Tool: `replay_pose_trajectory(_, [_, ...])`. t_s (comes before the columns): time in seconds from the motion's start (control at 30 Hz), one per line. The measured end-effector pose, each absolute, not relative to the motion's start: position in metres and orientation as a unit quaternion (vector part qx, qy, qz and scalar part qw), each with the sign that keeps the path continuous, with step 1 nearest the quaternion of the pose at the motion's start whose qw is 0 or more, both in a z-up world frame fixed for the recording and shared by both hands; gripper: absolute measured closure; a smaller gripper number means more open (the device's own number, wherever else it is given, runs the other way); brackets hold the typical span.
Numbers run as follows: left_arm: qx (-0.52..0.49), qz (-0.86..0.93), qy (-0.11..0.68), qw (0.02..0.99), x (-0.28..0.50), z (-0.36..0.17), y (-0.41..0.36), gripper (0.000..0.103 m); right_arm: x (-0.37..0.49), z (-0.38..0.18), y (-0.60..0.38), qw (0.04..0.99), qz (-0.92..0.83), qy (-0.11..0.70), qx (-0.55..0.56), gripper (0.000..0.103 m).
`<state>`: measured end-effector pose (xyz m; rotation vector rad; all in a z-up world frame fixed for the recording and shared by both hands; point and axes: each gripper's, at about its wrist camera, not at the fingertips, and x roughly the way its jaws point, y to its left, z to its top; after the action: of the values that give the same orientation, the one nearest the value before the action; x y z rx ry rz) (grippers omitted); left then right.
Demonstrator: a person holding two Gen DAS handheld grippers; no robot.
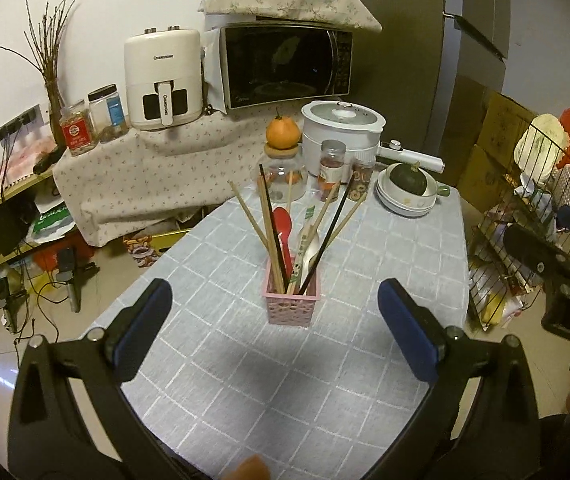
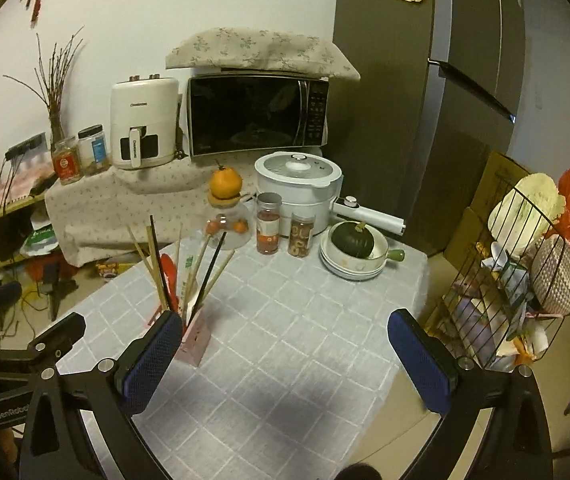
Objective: Organize utensils
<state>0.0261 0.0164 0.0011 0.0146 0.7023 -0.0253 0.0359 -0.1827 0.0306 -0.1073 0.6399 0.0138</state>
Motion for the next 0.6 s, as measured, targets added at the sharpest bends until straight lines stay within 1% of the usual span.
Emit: replay_pose_trajectory(0.6, [0.004, -0.011, 0.334, 0.943, 0.0208, 0.0047, 0.0174, 0.001, 0.0379, 0.0280, -0.1856, 0.945, 0.010, 0.324, -0.041, 0.000])
